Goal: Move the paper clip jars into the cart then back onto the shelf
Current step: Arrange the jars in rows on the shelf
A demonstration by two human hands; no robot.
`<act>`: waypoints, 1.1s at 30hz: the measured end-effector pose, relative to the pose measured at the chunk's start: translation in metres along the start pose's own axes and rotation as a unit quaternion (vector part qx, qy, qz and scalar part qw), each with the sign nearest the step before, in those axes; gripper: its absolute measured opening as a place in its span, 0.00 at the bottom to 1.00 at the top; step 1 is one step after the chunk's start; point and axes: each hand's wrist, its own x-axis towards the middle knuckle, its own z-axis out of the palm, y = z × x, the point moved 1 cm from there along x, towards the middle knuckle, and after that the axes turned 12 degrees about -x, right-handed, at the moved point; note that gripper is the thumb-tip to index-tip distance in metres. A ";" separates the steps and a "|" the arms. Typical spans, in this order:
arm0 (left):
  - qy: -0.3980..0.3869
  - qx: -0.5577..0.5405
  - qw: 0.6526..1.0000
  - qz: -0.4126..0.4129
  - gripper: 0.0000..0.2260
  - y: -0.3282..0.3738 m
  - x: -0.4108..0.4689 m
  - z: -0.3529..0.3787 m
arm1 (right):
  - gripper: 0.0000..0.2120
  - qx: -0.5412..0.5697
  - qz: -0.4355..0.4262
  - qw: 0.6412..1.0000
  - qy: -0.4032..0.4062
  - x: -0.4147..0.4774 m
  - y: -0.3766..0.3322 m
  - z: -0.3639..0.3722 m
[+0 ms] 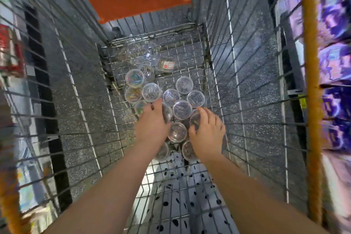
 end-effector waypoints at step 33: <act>0.188 -0.011 0.982 0.025 0.24 -0.048 0.053 -0.017 | 0.31 0.102 0.068 0.991 0.056 -0.001 -0.007 -0.002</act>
